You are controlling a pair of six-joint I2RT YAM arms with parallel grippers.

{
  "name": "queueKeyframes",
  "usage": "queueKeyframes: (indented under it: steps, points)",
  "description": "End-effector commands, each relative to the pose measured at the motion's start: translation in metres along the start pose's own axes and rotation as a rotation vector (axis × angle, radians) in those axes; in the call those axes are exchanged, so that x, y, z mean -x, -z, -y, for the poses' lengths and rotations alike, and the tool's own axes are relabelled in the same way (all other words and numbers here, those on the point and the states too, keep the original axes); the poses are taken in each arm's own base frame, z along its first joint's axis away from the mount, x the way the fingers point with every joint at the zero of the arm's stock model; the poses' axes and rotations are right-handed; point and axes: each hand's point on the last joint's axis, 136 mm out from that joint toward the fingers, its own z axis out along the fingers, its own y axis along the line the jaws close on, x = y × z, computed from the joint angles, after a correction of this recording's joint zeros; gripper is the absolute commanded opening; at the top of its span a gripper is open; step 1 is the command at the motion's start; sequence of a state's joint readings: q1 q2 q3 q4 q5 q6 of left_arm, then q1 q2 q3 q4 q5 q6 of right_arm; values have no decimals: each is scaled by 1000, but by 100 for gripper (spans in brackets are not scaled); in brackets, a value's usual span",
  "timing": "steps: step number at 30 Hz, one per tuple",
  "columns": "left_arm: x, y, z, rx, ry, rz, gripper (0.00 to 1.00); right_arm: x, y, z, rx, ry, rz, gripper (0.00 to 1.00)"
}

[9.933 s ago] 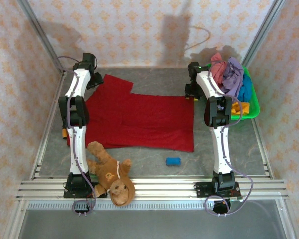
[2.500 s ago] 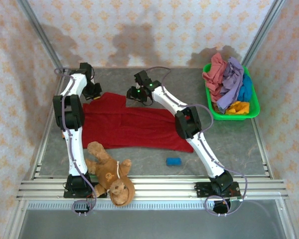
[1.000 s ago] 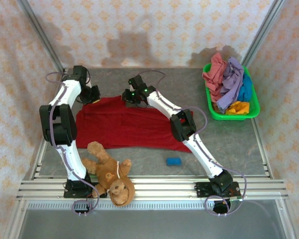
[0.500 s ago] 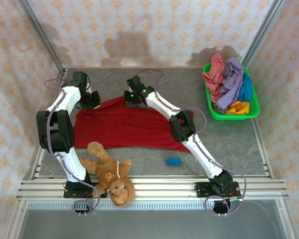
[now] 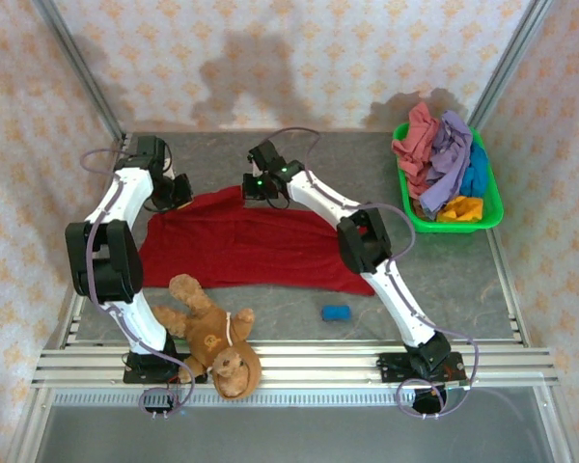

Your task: Fold and stack the t-shirts

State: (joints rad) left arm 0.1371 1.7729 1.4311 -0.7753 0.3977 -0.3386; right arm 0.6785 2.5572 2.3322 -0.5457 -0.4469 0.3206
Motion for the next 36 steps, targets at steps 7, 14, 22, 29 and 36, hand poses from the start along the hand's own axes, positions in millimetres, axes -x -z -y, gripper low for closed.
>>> queueKeyframes:
  steps: [7, 14, 22, 29, 36]
  points:
    - [-31, 45, -16, 66, -42, 26, 0, -14, 43, -29, 102, 13, -10, 0]
    - [-69, 57, -39, 135, -46, -7, 0, -44, 60, -35, 149, -4, -74, 0]
    - [-109, 56, -57, 157, -29, -67, 0, -86, 70, -38, 159, 19, -172, 0]
    - [-125, 62, -67, 190, -8, -76, 0, -120, 73, -50, 166, 48, -259, 0]
    - [-117, 70, -71, 205, -36, -94, 0, -138, 76, -55, 149, 70, -300, 0]
